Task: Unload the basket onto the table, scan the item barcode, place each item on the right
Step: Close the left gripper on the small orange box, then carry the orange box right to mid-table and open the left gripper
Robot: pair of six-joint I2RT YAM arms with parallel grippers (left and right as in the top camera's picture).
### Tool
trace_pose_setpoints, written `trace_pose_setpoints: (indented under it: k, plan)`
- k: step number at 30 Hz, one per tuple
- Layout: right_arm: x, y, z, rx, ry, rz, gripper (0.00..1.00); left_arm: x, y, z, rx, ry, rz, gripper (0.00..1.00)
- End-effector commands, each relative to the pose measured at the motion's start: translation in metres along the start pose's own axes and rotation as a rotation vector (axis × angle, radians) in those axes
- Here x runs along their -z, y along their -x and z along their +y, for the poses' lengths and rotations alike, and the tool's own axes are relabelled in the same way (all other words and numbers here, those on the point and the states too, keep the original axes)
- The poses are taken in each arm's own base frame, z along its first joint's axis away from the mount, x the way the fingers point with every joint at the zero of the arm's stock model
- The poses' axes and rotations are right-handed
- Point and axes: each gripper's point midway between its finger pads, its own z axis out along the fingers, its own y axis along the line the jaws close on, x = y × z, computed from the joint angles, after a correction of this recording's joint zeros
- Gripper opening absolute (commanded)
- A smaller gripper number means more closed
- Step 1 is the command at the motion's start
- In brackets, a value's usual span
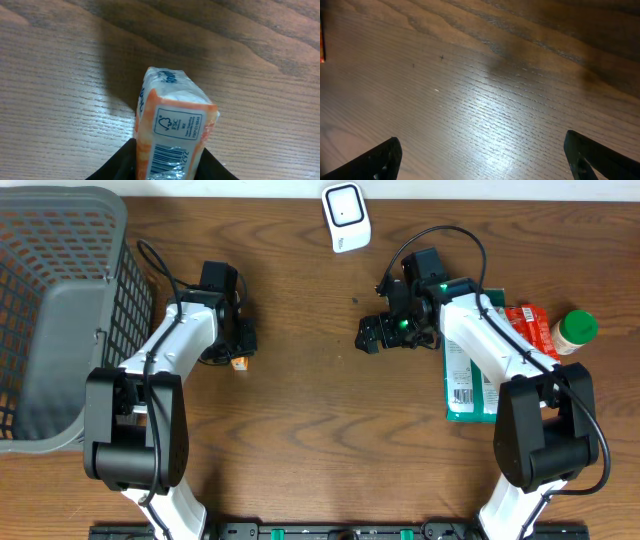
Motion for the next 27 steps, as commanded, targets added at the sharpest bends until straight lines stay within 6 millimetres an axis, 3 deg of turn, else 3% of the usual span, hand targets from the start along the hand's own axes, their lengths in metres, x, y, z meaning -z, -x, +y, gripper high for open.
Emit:
trace_pose_setpoints:
  k: [1, 3, 9, 16, 21, 27]
  plan:
    - [0.001, -0.001, 0.003, 0.001, -0.004, -0.001, 0.99, 0.000, 0.000, 0.001, -0.006, 0.014, 0.004, 0.29]
    - [0.002, -0.003, -0.008, -0.003, -0.055, 0.004, 0.99, 0.008, -0.001, -0.007, 0.006, -0.021, 0.000, 0.24]
    - [0.014, -0.009, -0.039, -0.087, -0.070, 0.025, 0.99, 0.017, -0.016, -0.044, 0.012, -0.108, 0.028, 0.23]
    - [0.029, -0.020, -0.077, -0.173, -0.089, 0.046, 0.99, 0.017, -0.034, -0.108, 0.003, -0.160, 0.004, 0.24]
    - [0.034, -0.023, -0.089, -0.199, -0.093, 0.047, 0.99, 0.017, -0.041, -0.155, 0.028, -0.171, -0.092, 0.24]
    - [0.033, -0.023, -0.087, -0.194, -0.092, 0.048, 0.99, 0.013, -0.055, -0.188, -0.061, -0.106, -0.217, 0.24]
